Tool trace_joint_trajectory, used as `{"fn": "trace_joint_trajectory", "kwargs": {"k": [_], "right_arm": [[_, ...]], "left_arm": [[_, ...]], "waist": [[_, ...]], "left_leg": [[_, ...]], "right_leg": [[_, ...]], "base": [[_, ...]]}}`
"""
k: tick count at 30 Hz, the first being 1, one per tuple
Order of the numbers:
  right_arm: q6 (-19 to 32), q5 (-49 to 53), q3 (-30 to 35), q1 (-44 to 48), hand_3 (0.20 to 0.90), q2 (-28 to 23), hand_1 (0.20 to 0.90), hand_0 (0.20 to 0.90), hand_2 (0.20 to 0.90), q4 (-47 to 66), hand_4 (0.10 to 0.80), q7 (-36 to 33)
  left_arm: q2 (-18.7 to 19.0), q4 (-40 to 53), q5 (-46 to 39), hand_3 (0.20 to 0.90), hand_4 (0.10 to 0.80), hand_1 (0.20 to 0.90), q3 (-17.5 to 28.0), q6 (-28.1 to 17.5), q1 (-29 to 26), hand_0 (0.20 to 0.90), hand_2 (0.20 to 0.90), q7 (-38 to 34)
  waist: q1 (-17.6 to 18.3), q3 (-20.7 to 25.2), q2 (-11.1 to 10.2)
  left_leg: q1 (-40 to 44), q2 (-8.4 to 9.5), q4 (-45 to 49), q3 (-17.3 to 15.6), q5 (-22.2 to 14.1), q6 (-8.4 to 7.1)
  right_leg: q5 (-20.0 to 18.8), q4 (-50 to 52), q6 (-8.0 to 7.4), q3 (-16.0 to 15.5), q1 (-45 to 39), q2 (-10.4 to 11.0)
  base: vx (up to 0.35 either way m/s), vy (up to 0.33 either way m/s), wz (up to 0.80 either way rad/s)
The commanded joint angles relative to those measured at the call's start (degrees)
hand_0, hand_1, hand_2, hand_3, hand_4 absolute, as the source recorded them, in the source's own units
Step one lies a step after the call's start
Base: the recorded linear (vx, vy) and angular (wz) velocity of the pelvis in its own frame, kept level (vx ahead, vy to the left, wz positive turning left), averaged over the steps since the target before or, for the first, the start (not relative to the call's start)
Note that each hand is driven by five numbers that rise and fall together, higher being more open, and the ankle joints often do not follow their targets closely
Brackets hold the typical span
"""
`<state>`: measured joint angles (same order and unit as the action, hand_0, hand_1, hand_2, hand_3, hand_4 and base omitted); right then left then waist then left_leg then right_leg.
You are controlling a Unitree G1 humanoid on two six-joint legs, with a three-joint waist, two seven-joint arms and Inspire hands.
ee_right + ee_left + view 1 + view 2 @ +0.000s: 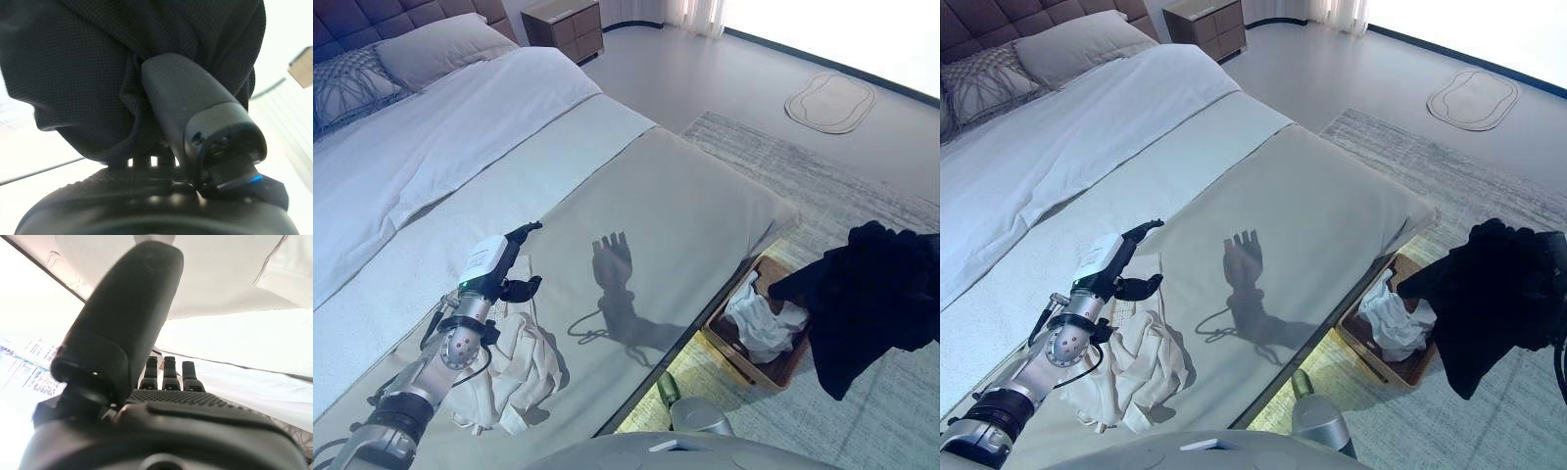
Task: Pick up the clothes from the bed and place them into the basket
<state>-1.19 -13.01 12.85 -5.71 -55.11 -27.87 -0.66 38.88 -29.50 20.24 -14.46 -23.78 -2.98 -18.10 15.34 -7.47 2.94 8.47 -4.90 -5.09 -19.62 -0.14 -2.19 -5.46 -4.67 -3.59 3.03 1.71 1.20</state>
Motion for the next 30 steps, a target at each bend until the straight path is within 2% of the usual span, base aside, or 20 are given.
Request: {"fn": "trace_joint_trajectory", "kwargs": {"k": [1,13,14,15,30], "right_arm": [[4.0,0.4,2.1,9.1,0.2,-3.9,0.3,0.3,0.3,-3.0,0.1,-2.7],[2.8,-0.3,-2.5,13.4,0.2,-3.1,0.3,0.3,0.3,-10.3,0.1,-3.7],[1.9,-0.7,-2.9,13.8,0.776,-3.0,0.794,0.794,0.794,-10.8,0.676,-3.6],[1.4,-0.9,-3.4,14.0,0.9,-2.8,0.9,0.9,0.9,-11.4,0.8,-3.9],[1.8,-1.1,-5.6,15.5,0.9,-2.7,0.9,0.9,0.9,-13.1,0.8,-4.7]], "left_arm": [[3.6,-0.3,-2.2,0.9,0.8,0.9,1.6,-2.4,-4.6,0.9,0.9,-1.3],[3.3,0.5,-3.2,0.9,0.8,0.9,-1.1,-0.9,-6.1,0.9,0.9,-0.4],[3.2,0.7,-3.1,0.9,0.8,0.9,-1.3,-0.6,-6.2,0.9,0.9,-0.4],[3.2,0.9,-3.1,0.9,0.8,0.9,-1.4,-0.5,-6.3,0.9,0.9,-0.3],[3.4,2.0,-3.7,0.9,0.8,0.9,-1.6,0.3,-6.2,0.9,0.9,0.3]], "waist": [[-1.8,4.2,-2.3],[-2.4,3.9,-1.0],[-2.4,3.9,-0.9],[-2.5,3.9,-0.9],[-3.4,4.1,-0.7]], "left_leg": [[-2.2,0.87,7.4,0.4,-6.4,1.77],[-2.6,0.89,7.6,0.3,-6.6,1.68],[-2.6,0.88,7.5,0.4,-6.6,1.63],[-2.6,0.87,7.5,0.5,-6.6,1.62],[-2.7,0.93,6.2,0.9,-5.4,1.18]], "right_leg": [[3.7,8.0,-2.95,-0.8,2.1,0.8],[3.7,7.8,-2.94,-1.3,2.4,1.3],[3.7,7.8,-2.96,-1.3,2.4,1.3],[3.7,7.7,-2.95,-1.4,2.4,1.3],[3.5,7.0,-2.72,-2.1,2.1,1.3]], "base": [[0.0,0.0,0.0],[-0.005,-0.006,0.0],[0.0,0.0,0.0],[0.0,0.0,0.0],[-0.002,-0.002,0.0]]}}
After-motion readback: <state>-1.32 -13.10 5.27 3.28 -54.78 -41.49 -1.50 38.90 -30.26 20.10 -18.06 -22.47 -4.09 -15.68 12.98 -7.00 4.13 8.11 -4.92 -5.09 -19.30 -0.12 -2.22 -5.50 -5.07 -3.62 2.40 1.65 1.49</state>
